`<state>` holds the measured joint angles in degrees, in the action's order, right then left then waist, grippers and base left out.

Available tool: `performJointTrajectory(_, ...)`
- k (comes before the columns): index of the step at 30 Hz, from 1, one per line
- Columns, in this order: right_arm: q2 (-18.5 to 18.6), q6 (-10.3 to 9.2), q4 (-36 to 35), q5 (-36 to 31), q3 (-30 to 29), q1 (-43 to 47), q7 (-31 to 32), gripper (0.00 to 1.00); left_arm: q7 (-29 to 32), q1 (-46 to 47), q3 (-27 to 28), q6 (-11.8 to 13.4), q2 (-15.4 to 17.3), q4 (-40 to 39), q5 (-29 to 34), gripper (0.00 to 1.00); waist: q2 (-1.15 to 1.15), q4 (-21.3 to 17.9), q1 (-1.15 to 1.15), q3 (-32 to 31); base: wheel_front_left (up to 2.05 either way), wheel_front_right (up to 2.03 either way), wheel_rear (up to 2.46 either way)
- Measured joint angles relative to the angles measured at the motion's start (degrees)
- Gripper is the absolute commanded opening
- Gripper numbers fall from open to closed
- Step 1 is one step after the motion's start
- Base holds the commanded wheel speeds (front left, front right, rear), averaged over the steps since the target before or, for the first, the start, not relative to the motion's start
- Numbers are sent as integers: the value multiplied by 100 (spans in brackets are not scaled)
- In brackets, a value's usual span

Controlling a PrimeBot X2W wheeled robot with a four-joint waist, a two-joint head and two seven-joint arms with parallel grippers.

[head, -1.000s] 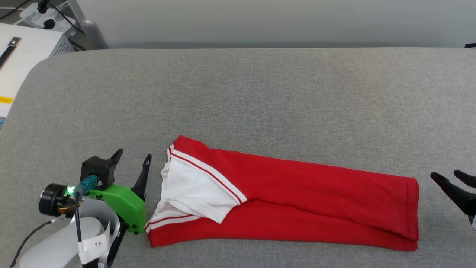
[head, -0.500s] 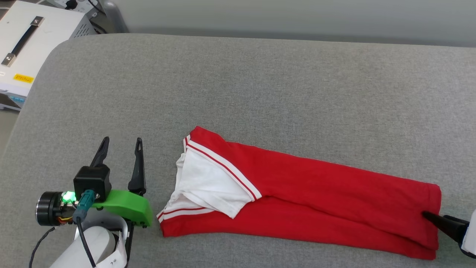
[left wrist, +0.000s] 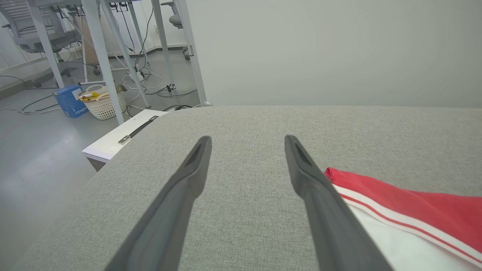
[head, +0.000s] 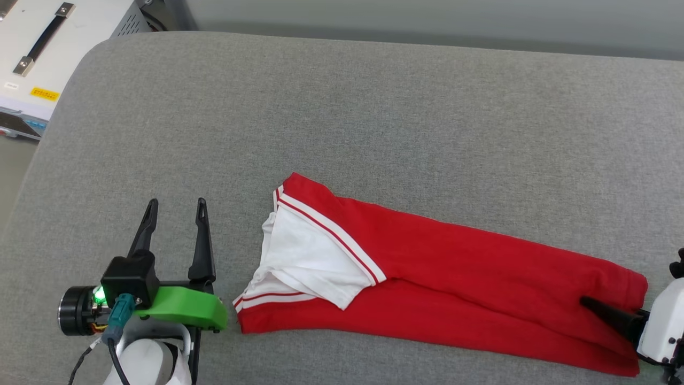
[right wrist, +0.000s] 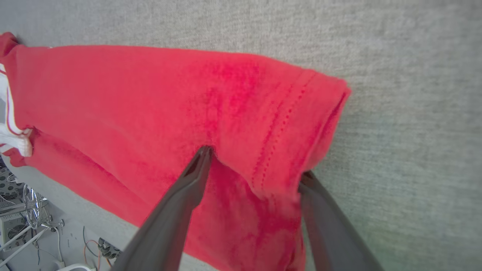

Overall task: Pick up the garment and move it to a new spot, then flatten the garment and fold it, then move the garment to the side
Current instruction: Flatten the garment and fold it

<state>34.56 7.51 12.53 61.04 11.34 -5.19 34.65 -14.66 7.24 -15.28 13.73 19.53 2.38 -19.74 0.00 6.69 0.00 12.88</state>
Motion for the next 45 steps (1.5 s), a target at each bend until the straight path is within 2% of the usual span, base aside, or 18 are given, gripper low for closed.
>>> performJointTrajectory(6,4,-4,20,26,335,-114,-264,100,0,-162,387,-409,-466,-4,479,100,0,41,0,0,0,0,0)
performJointTrajectory(7,11,-4,26,27,388,-124,-321,82,0,-183,428,-476,-546,-3,561,100,0,46,0,-8,0,0,0)
performJointTrajectory(8,20,-3,35,29,439,-129,-388,36,0,-199,458,-550,-619,0,645,100,0,50,0,-17,0,0,0)
performJointTrajectory(9,29,-3,46,30,476,-133,-435,0,0,-211,477,-604,-673,8,704,100,0,52,0,-26,0,0,0)
performJointTrajectory(14,158,3,165,156,598,-157,-676,0,0,-264,605,-839,-935,70,1014,100,0,51,1,-105,0,0,0)
performJointTrajectory(19,347,9,316,278,601,-154,-789,0,0,-367,721,-982,-1046,99,1238,100,0,13,1,-211,0,0,0)
performJointTrajectory(29,1141,8,813,178,135,-14,-920,0,0,-520,859,-1155,-1136,188,1534,100,0,-89,1,-438,0,0,0)
performJointTrajectory(36,1251,3,-327,544,18,347,-686,0,0,-699,940,-1240,-1181,259,1640,100,0,-176,1,-612,0,0,0)
performJointTrajectory(45,873,3,-1736,554,233,352,-147,0,0,-716,909,-1308,-1220,297,1763,100,0,-146,1,-628,0,0,0)
